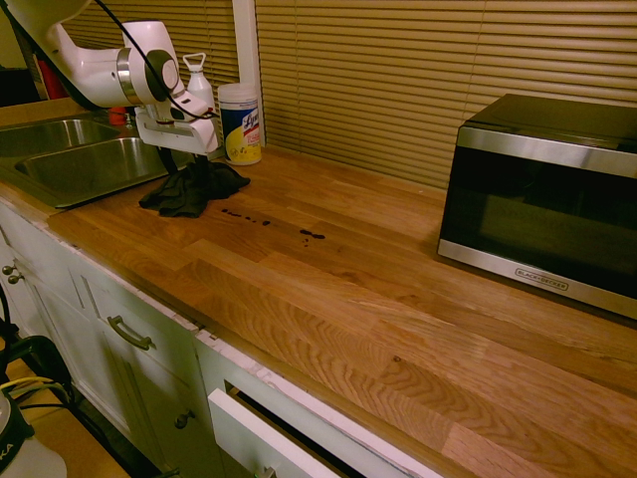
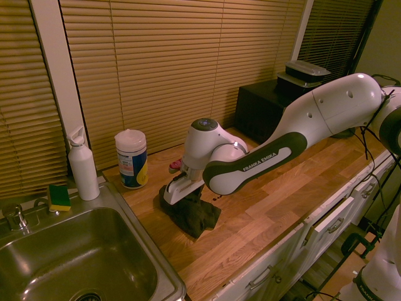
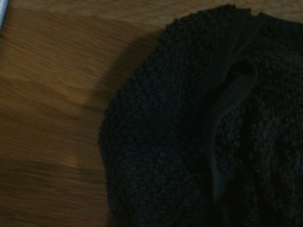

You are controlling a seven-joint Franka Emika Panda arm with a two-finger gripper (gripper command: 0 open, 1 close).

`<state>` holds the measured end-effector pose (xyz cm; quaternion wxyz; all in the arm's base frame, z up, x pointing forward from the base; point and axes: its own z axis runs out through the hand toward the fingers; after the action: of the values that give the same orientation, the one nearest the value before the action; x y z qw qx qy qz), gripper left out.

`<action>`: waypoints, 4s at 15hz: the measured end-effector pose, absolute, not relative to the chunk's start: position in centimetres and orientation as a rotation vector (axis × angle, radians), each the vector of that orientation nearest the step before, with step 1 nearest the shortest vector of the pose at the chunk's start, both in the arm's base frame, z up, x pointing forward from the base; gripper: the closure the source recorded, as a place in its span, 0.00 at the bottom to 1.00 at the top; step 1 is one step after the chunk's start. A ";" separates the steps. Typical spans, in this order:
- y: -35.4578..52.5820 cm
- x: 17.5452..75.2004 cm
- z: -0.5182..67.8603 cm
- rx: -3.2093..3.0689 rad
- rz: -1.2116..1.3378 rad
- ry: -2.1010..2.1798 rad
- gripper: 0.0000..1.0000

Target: Clear the spill

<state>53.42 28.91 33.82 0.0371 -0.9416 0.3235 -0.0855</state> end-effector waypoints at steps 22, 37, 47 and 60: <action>24.9 54.4 33.7 -2.920 -0.185 1.119 1.00; 6.4 53.7 34.3 -2.884 -0.164 1.371 1.00; -3.1 53.0 34.0 -2.776 -0.159 1.511 1.00; -6.9 51.4 34.1 -2.757 -0.147 1.519 1.00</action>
<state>51.40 -6.88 34.11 -0.0047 -0.8748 0.4822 -0.0467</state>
